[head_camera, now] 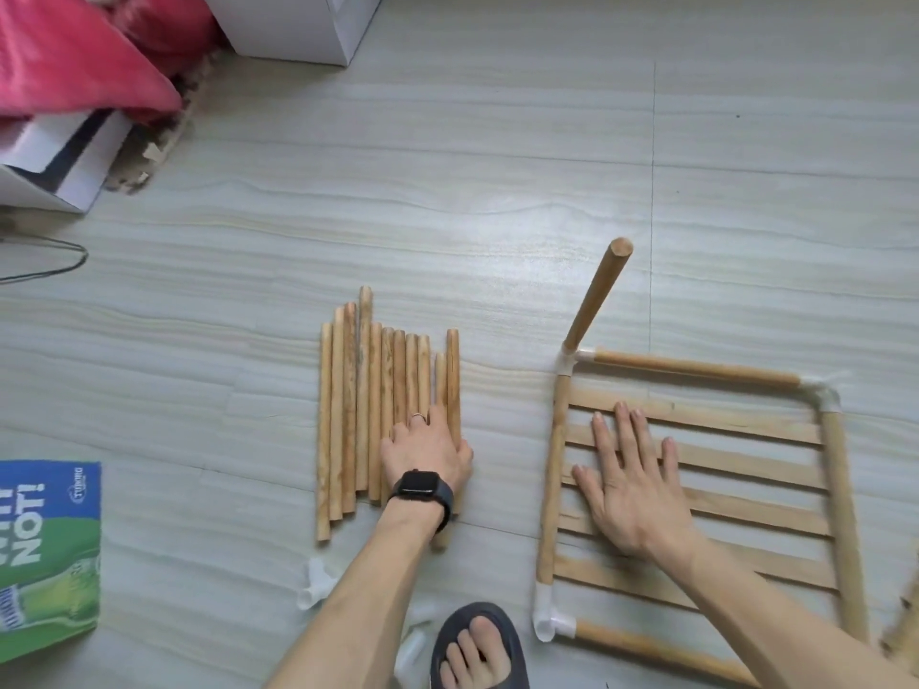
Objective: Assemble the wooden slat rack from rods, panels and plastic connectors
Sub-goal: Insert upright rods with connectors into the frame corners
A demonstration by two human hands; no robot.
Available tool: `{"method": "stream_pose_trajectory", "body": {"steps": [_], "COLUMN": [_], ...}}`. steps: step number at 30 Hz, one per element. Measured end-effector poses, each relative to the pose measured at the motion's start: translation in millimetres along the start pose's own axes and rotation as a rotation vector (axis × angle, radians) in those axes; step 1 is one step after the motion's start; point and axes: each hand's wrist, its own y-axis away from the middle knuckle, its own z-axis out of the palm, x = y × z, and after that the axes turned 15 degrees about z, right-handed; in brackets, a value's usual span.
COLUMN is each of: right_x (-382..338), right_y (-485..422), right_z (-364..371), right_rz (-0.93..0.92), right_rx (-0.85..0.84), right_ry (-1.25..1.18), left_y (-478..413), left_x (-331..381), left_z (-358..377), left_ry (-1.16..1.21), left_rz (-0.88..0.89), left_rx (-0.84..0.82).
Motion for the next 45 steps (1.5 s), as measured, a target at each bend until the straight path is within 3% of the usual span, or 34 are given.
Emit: {"method": "stream_pose_trajectory", "body": {"steps": [8, 12, 15, 18, 20, 23, 25, 28, 29, 31, 32, 34, 38, 45], "right_x": [-3, -12, -21, -26, -21, -7, 10, 57, 77, 118, 135, 161, 191, 199], "right_y": [-4, 1, 3, 4, 8, 23, 31, 28, 25, 24, 24, 23, 7, -25], "right_z": [-12, -24, -55, -106, -133, -149, -148, -145, -145, -148, -151, -157, -167, -177], "right_rz": [0.004, 0.027, -0.021, -0.242, -0.415, -0.544, -0.503, -0.246, -0.14, 0.081, 0.179, 0.329, 0.538, 0.584], "right_rx": [-0.149, -0.211, -0.249, -0.041, 0.123, 0.148, 0.164, 0.202, 0.213, 0.217, 0.223, 0.283, 0.413, 0.425], "right_ry": [0.079, 0.113, 0.221, 0.248, 0.205, 0.281, 0.281, 0.189, 0.11, -0.163, -0.34, -0.67, -1.009, -1.048], "left_y": [-8, 1, 17, 33, 43, 51, 48, 31, 23, 7, 3, -6, -12, -14], "left_x": [1, -4, -8, -7, 6, 45, 75, 112, 121, 131, 133, 134, 131, 132], "left_z": [-20, -43, -65, -91, -109, -125, -132, -129, -119, -90, -74, -43, 8, 22], "left_ry": [-0.076, 0.083, 0.363, 0.652, 0.713, 0.808, 0.906, 1.12, 1.055, 0.544, 0.303, 0.079, -0.025, -0.056], "left_rz": [0.031, 0.064, 0.131, 0.196, 0.298, 0.445, 0.519, 0.472, 0.443, 0.467, 0.492, 0.531, 0.557, 0.543], "left_rx": [-0.168, -0.146, -0.155, -0.241, -0.369, -0.498, -0.522, -0.438, -0.351, -0.222, -0.202, -0.217, -0.254, -0.259]}}
